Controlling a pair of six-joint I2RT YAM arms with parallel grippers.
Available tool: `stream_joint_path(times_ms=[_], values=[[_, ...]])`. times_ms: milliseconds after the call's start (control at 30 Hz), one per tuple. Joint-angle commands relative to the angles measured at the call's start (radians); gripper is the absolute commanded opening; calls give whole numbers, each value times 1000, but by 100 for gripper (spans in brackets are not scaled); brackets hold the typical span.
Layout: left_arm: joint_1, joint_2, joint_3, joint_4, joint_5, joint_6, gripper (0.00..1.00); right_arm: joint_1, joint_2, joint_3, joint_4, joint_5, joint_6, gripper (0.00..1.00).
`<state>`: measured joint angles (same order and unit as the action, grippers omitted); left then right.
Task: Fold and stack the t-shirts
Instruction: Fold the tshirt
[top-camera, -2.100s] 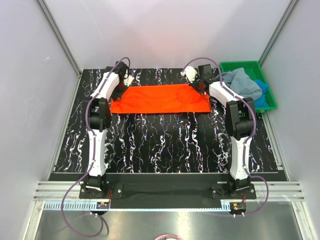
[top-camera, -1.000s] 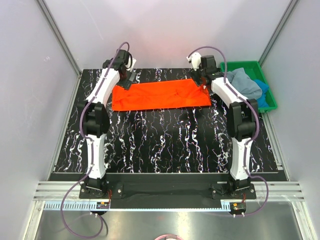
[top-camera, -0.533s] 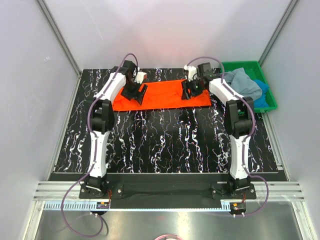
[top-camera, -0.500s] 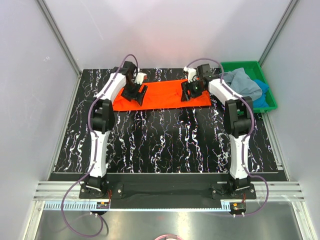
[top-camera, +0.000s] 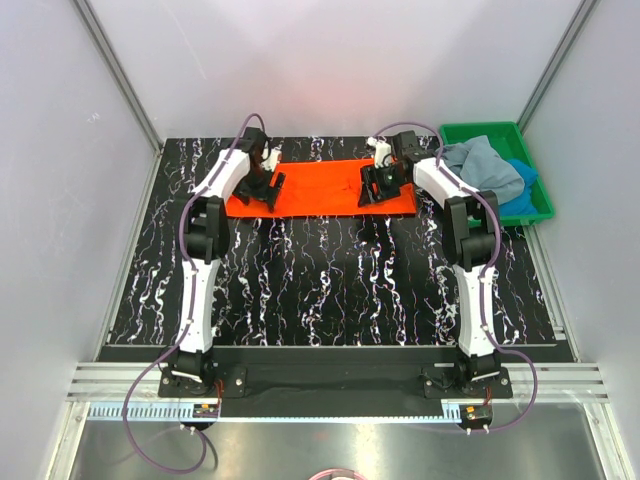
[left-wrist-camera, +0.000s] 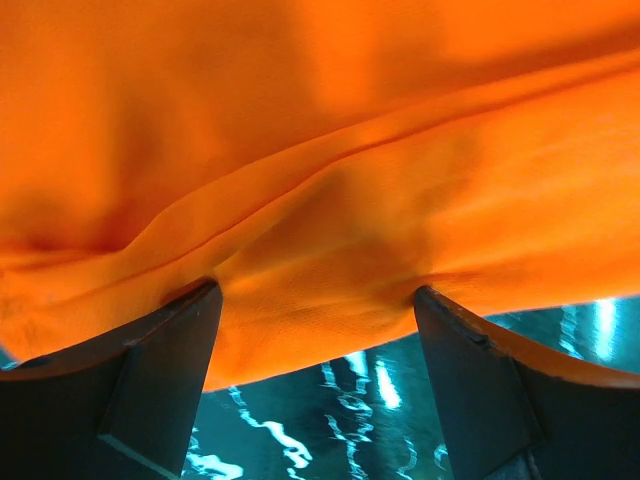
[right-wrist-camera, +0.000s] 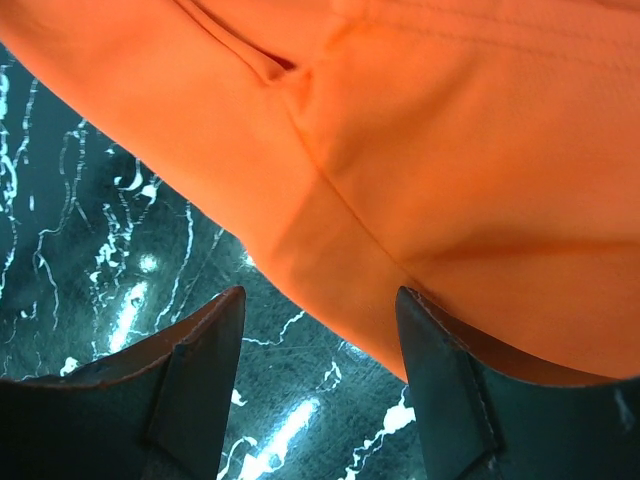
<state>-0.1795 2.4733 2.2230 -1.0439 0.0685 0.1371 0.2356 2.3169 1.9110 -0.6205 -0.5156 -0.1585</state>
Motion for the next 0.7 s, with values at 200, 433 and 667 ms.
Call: stream_joint_path(times_ms=[200, 433, 667], values=[[35, 7, 37, 51, -191, -19, 85, -10, 35, 19, 10, 101, 31, 70], [26, -7, 6, 45, -200, -14, 86, -10, 56, 43, 1, 149, 74, 73], [26, -63, -115, 19, -170, -25, 86, -15, 67, 45, -220, 115, 65, 74]])
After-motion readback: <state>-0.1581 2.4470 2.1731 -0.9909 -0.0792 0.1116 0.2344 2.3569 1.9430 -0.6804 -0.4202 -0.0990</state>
